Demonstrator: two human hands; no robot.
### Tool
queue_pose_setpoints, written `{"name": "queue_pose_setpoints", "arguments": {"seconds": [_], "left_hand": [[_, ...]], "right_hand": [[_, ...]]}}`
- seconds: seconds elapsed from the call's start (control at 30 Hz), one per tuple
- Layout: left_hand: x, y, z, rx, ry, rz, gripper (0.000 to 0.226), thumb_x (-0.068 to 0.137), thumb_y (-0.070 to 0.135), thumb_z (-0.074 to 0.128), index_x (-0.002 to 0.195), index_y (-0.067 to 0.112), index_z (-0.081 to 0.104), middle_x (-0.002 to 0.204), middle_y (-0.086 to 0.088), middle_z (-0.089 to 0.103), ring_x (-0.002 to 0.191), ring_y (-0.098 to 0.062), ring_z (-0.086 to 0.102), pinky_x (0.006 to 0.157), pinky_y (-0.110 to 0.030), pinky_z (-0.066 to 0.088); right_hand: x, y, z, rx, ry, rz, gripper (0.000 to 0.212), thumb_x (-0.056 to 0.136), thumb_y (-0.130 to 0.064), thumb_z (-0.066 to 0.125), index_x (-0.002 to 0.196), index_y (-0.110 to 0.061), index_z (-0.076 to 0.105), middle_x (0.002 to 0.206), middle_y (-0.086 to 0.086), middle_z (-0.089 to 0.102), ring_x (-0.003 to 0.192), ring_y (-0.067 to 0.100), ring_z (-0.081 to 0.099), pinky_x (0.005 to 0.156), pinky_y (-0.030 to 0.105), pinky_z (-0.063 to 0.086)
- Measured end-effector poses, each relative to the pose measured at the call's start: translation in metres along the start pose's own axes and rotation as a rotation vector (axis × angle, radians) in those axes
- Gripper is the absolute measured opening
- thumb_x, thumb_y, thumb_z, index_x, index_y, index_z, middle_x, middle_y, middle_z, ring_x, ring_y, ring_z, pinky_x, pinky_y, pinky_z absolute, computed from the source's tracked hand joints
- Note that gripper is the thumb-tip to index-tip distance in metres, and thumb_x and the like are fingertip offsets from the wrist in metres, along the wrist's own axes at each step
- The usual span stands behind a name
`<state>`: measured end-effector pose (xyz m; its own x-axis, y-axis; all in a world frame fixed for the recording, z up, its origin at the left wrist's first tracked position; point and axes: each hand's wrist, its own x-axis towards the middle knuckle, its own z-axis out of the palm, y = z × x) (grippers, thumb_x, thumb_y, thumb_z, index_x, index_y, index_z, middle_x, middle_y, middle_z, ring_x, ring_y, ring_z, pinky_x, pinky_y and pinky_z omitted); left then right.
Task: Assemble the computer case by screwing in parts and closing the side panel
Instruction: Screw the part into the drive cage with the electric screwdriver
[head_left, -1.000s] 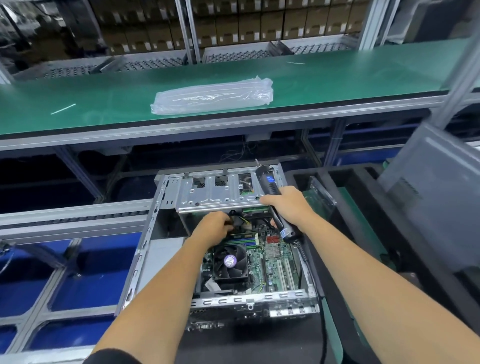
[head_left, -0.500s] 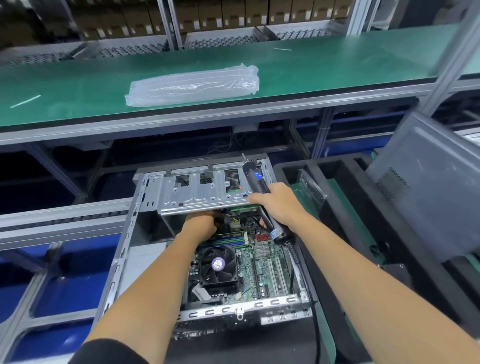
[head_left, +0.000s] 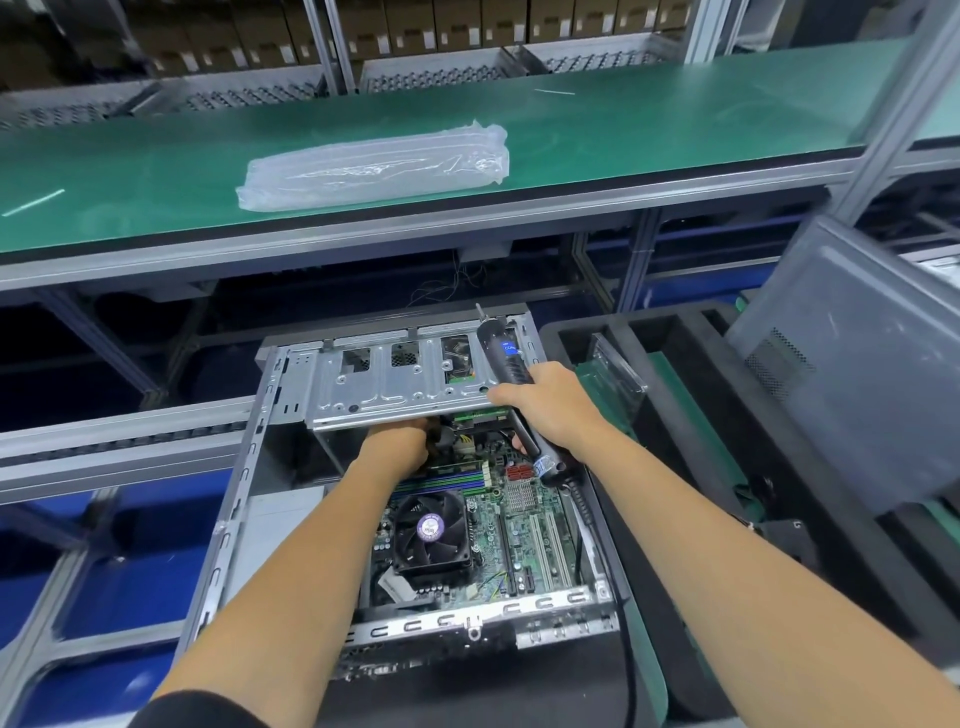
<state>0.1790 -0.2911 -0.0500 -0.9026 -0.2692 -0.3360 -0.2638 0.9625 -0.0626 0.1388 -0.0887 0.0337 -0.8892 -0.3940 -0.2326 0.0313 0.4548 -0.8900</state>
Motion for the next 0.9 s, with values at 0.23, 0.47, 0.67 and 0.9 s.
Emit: {"name": "queue_pose_setpoints", "arguments": {"seconds": [0.23,0.47,0.67,0.9], "left_hand": [[0.003,0.003,-0.003,-0.083,-0.055,-0.076,0.009,0.091,0.015,0.045,0.089,0.015,0.054,0.107,-0.011,0.064,0.088,-0.029,0.057,0.07,-0.03,0.042],[0.005,0.008,0.004,0.133,-0.006,0.066,0.034,0.093,0.012,0.045,0.126,0.013,0.049,0.119,-0.012,0.058,0.106,-0.033,0.056,0.083,-0.036,0.045],[0.009,0.01,0.005,0.108,0.004,0.037,0.032,0.09,0.015,0.048,0.121,0.016,0.055,0.123,-0.009,0.057,0.109,-0.031,0.055,0.089,-0.036,0.047],[0.015,0.008,-0.002,-0.079,-0.11,-0.08,0.028,0.094,0.023,0.044,0.119,0.015,0.056,0.109,-0.008,0.058,0.093,-0.027,0.056,0.074,-0.029,0.042]], "right_hand": [[-0.001,-0.001,0.0,0.007,-0.003,0.002,0.036,0.082,-0.023,0.073,0.067,-0.013,0.042,0.063,0.004,0.045,0.065,0.031,0.059,0.061,0.037,0.041],[0.001,0.002,0.0,-0.001,0.004,-0.002,0.038,0.081,-0.023,0.072,0.063,-0.015,0.04,0.058,0.001,0.043,0.061,0.029,0.057,0.059,0.035,0.039],[0.002,0.003,0.0,-0.009,0.026,-0.011,0.042,0.082,-0.023,0.073,0.061,-0.016,0.037,0.054,-0.002,0.039,0.056,0.025,0.051,0.055,0.032,0.036],[0.002,0.003,0.0,0.001,0.013,-0.011,0.038,0.082,-0.024,0.072,0.065,-0.014,0.04,0.061,0.003,0.043,0.06,0.026,0.054,0.058,0.035,0.04]]}}
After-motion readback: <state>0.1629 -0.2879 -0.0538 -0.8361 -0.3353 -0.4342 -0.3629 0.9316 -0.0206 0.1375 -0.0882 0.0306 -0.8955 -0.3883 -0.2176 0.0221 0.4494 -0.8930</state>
